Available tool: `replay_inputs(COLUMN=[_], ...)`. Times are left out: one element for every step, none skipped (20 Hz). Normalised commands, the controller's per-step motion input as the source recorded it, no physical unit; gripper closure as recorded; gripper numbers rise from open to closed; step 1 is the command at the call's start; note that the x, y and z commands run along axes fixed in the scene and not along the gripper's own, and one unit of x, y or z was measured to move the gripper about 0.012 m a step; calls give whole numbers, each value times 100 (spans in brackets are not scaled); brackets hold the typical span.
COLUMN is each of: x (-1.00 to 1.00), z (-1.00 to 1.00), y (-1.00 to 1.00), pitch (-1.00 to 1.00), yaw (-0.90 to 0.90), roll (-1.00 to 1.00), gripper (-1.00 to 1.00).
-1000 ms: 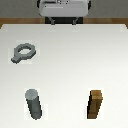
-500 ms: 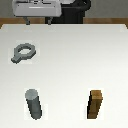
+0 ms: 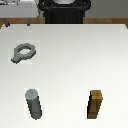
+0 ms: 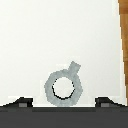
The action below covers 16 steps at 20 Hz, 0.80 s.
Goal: Put the loop with the handle onto the peg.
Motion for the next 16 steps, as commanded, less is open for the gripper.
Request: replay_inputs(x=[0,100,100,100,0,100,0,100,100,100,100,0,0,0,0,0], z=[0,0,0,0,0,0,0,0,0,0,0,0,0,0,0,0], y=[0,0,0,0,0,0,0,0,0,0,0,0,0,0,0,0], pitch=[0,0,0,0,0,0,0,0,0,0,0,0,0,0,0,0], yaw=[0,0,0,0,0,0,0,0,0,0,-15,-15,-15,0,0,-75], roll=[0,0,0,0,0,0,0,0,0,0,0,0,0,0,0,0], gripper=[-100,-100,-100,-100,-100,-100,-100,-100,-100,-100,-100,-100,-100,-100,-100,-100])
